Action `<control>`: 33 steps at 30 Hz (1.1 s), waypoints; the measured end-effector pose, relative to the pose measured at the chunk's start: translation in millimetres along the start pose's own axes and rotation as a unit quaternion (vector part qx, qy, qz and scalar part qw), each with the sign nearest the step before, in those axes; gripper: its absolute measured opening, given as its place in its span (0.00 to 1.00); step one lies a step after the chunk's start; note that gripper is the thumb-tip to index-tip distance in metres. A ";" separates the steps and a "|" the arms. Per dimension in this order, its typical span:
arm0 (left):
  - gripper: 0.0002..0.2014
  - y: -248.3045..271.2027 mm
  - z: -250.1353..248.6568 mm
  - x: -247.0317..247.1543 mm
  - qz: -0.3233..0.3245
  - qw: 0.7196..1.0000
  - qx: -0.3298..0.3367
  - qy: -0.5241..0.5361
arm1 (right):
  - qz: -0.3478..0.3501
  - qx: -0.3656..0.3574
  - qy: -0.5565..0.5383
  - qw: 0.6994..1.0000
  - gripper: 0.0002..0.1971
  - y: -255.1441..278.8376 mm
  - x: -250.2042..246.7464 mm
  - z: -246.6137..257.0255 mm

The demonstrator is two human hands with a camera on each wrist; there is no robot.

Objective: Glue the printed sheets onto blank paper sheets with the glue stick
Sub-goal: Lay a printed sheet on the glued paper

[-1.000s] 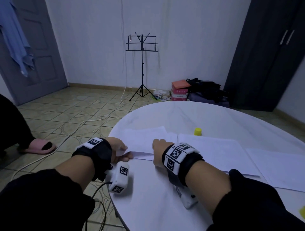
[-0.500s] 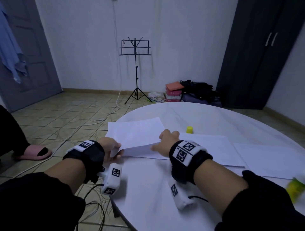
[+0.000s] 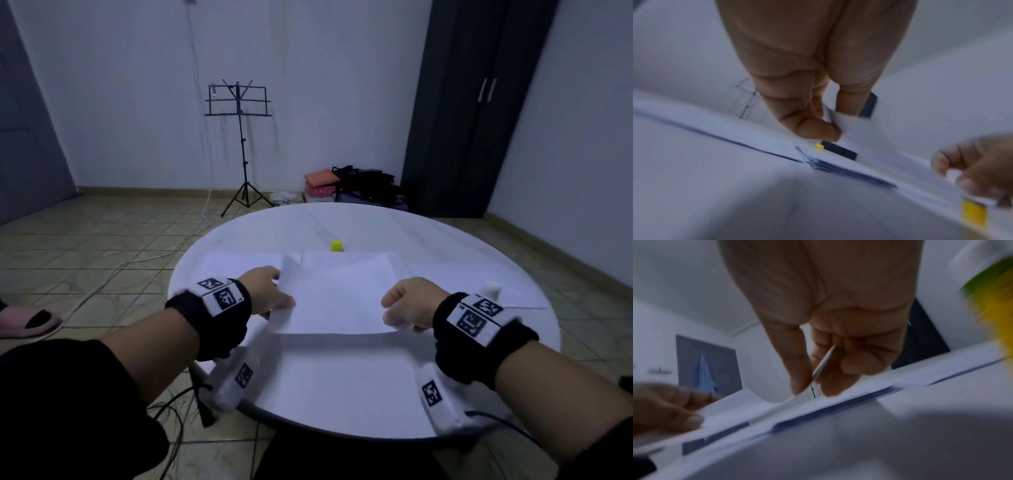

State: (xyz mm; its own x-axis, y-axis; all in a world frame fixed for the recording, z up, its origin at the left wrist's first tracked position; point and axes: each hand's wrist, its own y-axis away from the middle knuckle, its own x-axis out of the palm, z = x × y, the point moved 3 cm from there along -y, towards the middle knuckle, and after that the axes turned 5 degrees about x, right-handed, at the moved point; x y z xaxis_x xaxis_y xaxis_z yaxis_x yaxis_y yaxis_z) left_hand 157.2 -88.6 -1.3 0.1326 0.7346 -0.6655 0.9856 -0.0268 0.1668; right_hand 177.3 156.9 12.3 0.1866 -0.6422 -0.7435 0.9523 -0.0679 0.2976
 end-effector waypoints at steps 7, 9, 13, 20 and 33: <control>0.39 11.0 -36.4 61.8 0.086 0.969 0.081 -0.216 | 0.025 0.030 0.211 0.977 0.16 10.8 -12.7 -47.3; 0.32 9.2 -40.3 69.7 0.106 0.961 0.065 -0.247 | 0.028 0.027 0.239 0.970 0.15 5.9 -15.1 -54.4; 0.33 8.7 -44.3 76.0 0.130 0.933 0.045 -0.331 | 0.020 0.012 0.254 0.967 0.08 5.8 -23.2 -67.3; 0.31 3.0 -44.3 72.8 0.135 0.904 0.053 -0.402 | -0.014 0.124 0.231 0.965 0.12 -0.3 -54.2 -112.4; 0.29 -2.4 -34.2 69.8 0.138 0.897 0.068 -0.415 | -0.035 0.026 0.076 0.996 0.08 -20.7 -55.5 -76.7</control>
State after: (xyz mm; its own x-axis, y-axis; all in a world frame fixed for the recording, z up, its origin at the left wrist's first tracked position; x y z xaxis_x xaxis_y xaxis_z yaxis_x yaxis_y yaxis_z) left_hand 160.6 -14.1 -23.3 0.3503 -0.0682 -0.9341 0.8992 -0.2546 0.3558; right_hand 165.7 252.5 1.4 0.1585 -0.5111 -0.8448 0.9509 -0.1512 0.2699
